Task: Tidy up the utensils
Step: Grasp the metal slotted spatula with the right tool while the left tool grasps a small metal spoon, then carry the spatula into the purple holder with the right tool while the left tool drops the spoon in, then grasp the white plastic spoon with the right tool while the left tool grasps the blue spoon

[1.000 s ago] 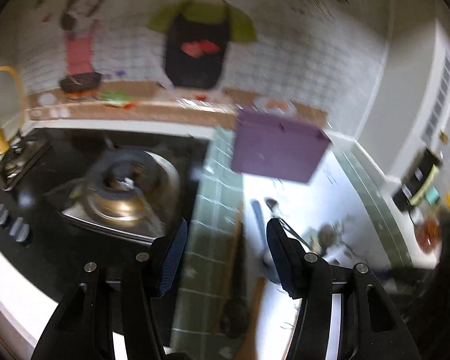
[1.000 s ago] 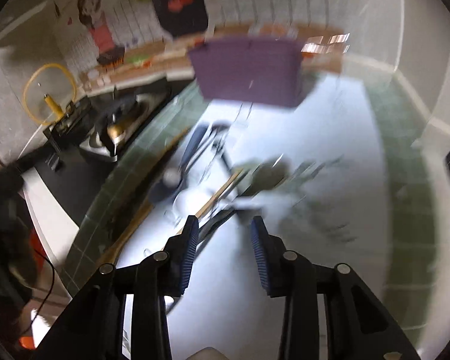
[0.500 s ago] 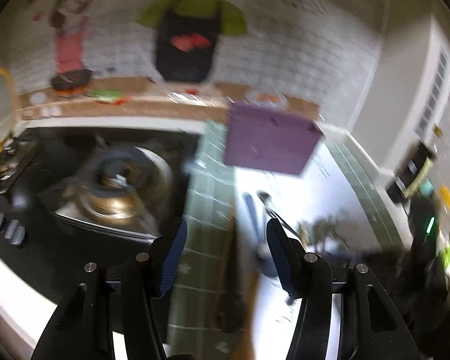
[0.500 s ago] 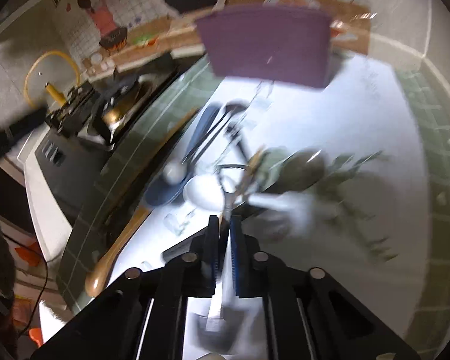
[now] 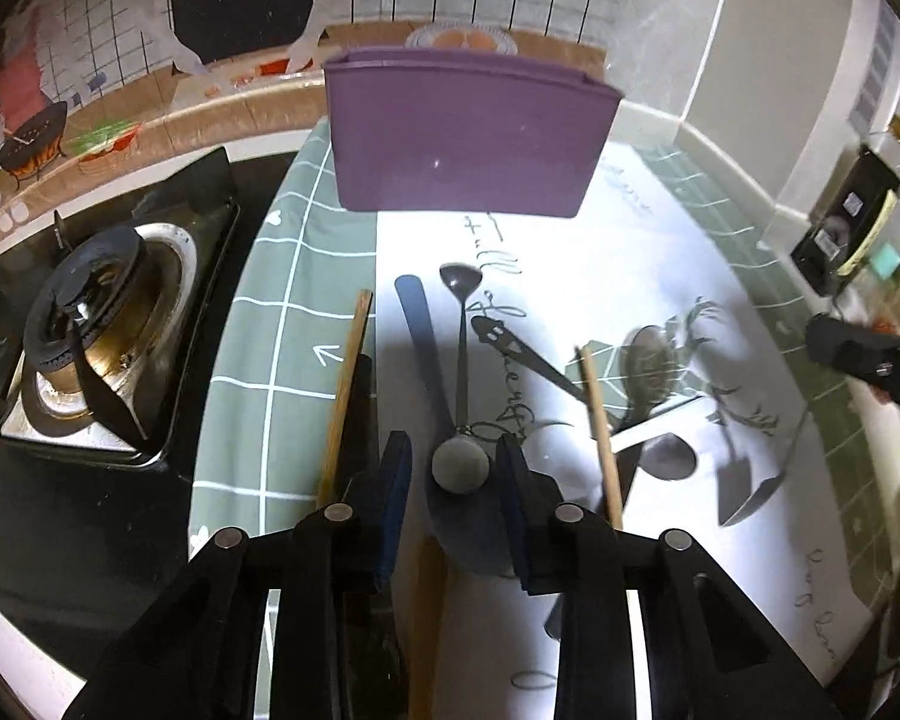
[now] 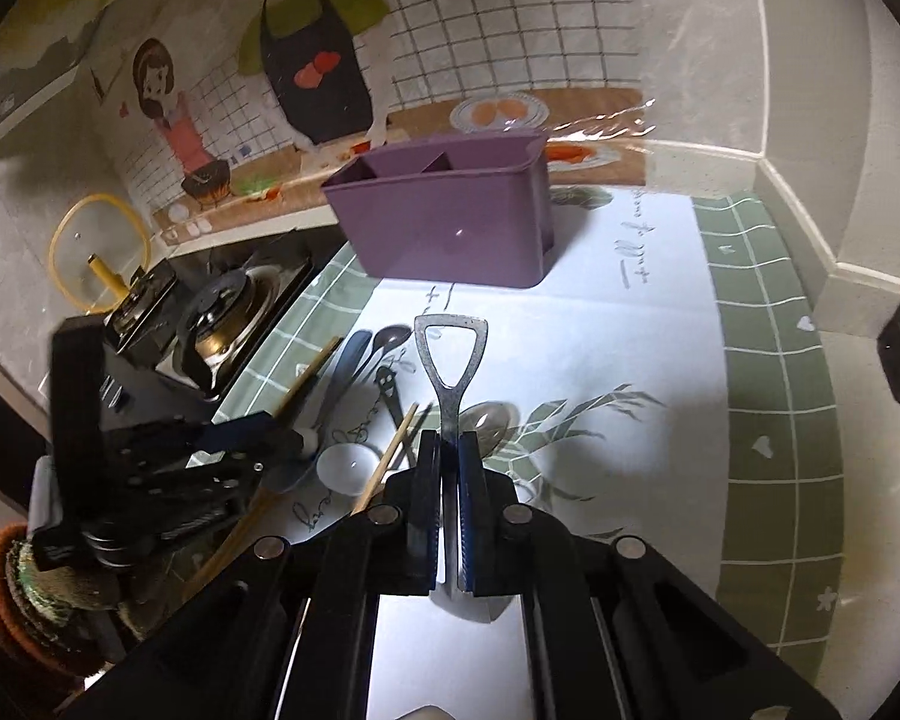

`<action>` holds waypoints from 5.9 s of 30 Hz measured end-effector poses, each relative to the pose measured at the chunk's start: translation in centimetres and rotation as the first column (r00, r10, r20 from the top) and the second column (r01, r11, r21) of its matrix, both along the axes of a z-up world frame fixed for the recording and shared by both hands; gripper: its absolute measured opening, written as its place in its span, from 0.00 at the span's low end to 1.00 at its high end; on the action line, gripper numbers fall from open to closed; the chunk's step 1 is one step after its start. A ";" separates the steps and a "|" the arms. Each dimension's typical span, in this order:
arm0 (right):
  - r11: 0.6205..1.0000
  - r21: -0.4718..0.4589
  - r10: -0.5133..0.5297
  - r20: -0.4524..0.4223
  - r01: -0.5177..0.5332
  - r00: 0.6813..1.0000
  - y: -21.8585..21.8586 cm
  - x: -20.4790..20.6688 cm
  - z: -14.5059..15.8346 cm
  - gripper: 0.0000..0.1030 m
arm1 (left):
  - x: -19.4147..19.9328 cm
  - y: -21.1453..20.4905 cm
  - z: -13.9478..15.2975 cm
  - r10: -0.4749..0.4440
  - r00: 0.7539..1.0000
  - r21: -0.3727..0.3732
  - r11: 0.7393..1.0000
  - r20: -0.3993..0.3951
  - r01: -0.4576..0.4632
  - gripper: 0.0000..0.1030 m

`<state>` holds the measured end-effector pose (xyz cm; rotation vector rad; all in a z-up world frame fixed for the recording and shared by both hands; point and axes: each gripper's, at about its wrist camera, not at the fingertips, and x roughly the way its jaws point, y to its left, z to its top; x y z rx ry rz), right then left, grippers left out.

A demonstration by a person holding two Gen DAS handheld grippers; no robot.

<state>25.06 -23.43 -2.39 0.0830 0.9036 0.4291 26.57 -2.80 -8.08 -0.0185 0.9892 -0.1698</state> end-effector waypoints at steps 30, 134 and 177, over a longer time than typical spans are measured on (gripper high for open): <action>0.923 -0.192 0.336 -0.017 -0.333 0.942 4.7 2.3 -1.3 0.16 | -1.1 2.7 13.5 0.106 0.953 -0.014 0.994 0.285 -0.106 0.22; 0.997 0.080 -0.037 0.443 0.002 0.896 4.3 22.1 12.9 0.29 | 18.1 6.7 19.9 0.116 0.964 -0.278 0.959 0.240 -0.046 0.22; 0.905 -0.220 0.376 0.008 -0.365 0.927 4.5 1.2 0.7 0.31 | -3.8 7.7 6.7 0.171 0.978 -0.156 0.976 0.121 -0.151 0.50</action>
